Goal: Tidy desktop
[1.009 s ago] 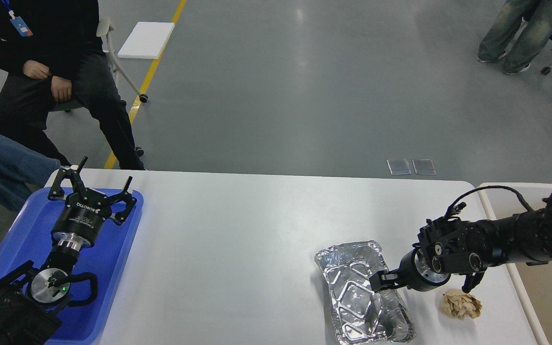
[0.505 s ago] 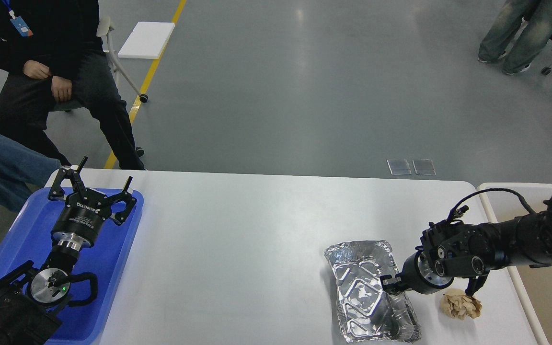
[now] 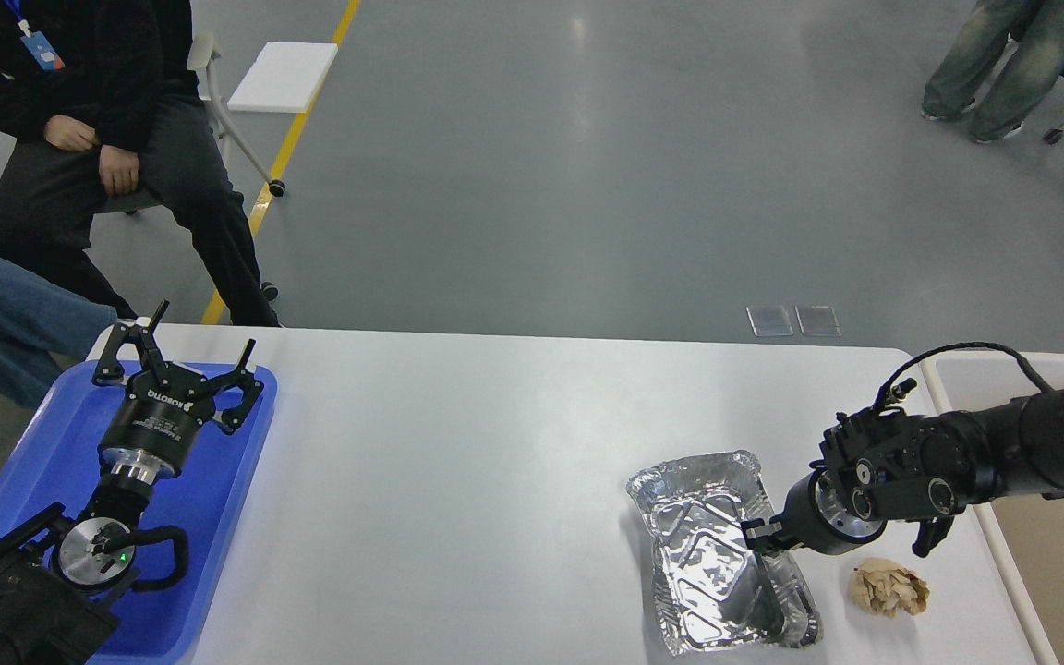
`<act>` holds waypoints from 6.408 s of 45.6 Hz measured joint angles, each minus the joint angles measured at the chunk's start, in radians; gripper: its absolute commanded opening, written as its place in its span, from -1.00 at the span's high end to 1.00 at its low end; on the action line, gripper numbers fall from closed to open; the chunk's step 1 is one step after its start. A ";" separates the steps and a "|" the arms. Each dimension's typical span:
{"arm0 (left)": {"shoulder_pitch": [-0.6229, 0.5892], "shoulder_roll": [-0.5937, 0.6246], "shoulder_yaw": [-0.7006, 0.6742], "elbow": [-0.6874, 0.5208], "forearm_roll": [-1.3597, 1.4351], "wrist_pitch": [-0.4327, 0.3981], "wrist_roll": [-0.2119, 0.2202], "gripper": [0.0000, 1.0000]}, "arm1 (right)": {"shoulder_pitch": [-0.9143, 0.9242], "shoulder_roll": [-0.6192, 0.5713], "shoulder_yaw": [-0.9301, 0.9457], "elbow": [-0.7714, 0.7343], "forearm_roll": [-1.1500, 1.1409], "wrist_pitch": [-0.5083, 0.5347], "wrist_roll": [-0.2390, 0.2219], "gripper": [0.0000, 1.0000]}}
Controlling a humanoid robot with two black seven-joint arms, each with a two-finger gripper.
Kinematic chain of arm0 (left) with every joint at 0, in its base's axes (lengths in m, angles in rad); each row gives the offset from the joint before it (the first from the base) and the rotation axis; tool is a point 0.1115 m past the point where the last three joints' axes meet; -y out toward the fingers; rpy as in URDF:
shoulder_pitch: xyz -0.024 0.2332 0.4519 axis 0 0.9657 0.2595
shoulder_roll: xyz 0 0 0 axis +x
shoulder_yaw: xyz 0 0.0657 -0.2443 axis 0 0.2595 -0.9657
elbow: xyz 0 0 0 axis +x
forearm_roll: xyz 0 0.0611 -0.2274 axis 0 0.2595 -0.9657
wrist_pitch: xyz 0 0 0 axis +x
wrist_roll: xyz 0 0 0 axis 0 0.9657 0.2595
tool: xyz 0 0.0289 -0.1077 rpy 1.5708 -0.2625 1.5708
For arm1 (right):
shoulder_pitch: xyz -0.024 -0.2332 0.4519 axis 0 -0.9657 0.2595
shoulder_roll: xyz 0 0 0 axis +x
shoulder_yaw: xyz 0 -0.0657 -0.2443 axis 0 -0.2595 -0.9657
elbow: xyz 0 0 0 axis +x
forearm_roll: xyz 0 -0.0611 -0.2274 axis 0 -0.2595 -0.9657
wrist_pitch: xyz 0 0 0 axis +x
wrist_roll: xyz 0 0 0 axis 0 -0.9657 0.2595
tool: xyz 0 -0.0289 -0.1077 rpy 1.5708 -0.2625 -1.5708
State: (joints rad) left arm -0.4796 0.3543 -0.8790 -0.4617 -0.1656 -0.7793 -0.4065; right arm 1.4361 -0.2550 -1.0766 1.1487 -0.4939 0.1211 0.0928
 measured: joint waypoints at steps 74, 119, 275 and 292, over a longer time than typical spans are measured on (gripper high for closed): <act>0.000 0.000 0.000 0.000 0.000 0.000 0.000 -0.98 | 1.120 -0.275 -0.129 0.424 -0.076 0.565 0.002 1.00; 0.001 0.002 0.000 0.000 0.000 0.000 0.000 -0.98 | 0.963 -0.606 -0.231 0.297 -0.108 0.541 -0.033 1.00; 0.001 0.002 0.000 0.000 0.000 0.000 -0.003 -0.98 | -0.798 -0.301 0.697 -1.047 0.302 -0.252 -0.036 -0.98; 0.001 0.002 0.000 0.000 0.000 0.000 -0.001 -0.98 | -0.680 -0.323 0.671 -1.010 0.260 -0.160 -0.038 -0.98</act>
State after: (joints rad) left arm -0.4787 0.3564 -0.8790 -0.4616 -0.1657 -0.7793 -0.4080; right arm 0.7560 -0.5782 -0.4057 0.1389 -0.2338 -0.0392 0.0547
